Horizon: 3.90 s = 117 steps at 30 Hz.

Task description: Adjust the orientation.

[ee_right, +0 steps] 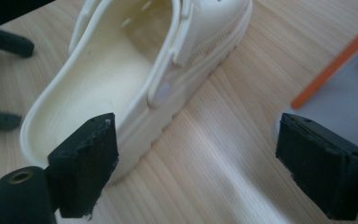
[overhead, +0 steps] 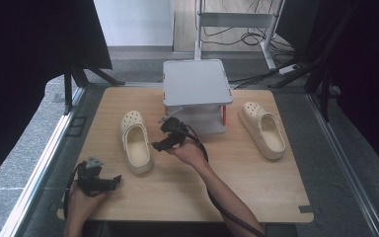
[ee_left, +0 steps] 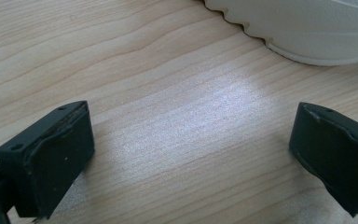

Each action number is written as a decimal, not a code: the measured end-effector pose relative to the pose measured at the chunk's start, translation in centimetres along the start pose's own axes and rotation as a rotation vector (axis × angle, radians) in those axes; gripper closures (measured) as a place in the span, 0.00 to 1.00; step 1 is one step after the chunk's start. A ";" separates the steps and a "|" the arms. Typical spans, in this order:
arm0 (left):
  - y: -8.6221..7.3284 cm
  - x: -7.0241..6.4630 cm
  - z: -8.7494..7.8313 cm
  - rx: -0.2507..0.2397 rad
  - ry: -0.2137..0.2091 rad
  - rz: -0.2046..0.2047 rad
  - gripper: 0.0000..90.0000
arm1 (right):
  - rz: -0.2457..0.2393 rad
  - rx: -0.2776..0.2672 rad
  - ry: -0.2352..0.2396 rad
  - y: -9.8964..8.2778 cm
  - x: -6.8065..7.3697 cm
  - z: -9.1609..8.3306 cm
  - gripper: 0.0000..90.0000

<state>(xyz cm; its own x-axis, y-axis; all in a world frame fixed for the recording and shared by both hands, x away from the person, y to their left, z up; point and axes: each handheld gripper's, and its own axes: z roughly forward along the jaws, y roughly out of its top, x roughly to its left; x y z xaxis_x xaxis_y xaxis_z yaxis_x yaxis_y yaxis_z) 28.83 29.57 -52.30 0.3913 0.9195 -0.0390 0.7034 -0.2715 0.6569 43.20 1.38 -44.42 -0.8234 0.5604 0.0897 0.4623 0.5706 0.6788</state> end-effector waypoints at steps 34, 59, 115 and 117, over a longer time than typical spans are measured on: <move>-0.1 0.0 0.0 -0.001 0.001 -0.001 0.00 | 0.102 0.095 -0.042 3.8 0.4 4.2 0.85; -0.1 -0.1 -0.1 -0.001 0.004 0.002 0.00 | 0.052 0.040 0.102 -1.1 1.5 -6.7 0.85; -0.1 -0.2 -0.1 0.001 0.011 -0.008 0.00 | 0.002 -0.001 0.065 -12.1 0.7 -14.5 0.50; -0.1 -0.2 -0.1 0.001 0.010 -0.008 0.00 | 0.017 -0.001 0.080 -11.9 0.5 -14.4 0.49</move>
<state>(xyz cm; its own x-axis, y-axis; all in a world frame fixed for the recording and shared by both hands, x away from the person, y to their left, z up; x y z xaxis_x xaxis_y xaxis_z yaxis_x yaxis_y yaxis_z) 28.67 29.44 -52.28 0.3794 0.9245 -0.0363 0.7071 -0.2644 0.6558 32.57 -13.81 -41.97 -0.8389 0.5205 0.1594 0.4766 0.5608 0.6770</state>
